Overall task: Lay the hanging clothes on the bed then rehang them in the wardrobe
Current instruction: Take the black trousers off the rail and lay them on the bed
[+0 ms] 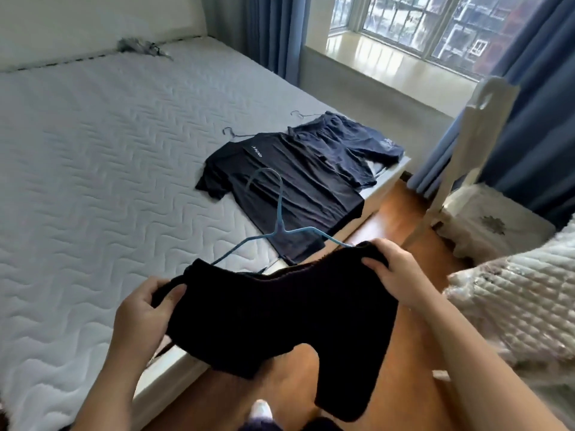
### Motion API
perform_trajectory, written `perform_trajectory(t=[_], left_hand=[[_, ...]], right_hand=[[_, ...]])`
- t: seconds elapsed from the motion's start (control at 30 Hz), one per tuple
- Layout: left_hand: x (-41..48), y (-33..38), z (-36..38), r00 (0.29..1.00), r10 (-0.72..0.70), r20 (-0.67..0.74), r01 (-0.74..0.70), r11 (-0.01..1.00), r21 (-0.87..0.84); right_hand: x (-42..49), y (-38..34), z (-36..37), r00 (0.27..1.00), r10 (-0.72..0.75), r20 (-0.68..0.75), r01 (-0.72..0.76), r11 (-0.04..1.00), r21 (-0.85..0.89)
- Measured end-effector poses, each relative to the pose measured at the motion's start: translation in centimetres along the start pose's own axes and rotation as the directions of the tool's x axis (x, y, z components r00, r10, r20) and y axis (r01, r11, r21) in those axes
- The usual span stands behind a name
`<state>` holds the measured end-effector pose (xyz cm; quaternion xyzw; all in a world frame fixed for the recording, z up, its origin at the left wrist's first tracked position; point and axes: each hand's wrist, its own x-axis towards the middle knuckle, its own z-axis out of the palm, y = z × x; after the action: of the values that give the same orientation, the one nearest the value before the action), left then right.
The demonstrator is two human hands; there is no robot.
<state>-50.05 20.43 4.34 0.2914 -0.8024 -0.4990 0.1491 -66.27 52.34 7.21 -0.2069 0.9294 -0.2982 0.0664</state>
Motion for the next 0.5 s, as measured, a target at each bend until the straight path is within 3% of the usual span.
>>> perform_trajectory(t=[0.2,0.5], left_hand=[[2.5,0.3,1.0,0.968,-0.105,-0.226,0.111,0.994,0.013],[5.3,4.1,1.3,0.78,-0.179,-0.6,0.241,0.97,0.024]], right_hand=[[10.7,0.3,1.9,0.981,-0.12,0.151,0.113,0.992,0.057],[26.3,-4.2,2.3,0.87,-0.376,0.317,0.304,0.918,0.254]])
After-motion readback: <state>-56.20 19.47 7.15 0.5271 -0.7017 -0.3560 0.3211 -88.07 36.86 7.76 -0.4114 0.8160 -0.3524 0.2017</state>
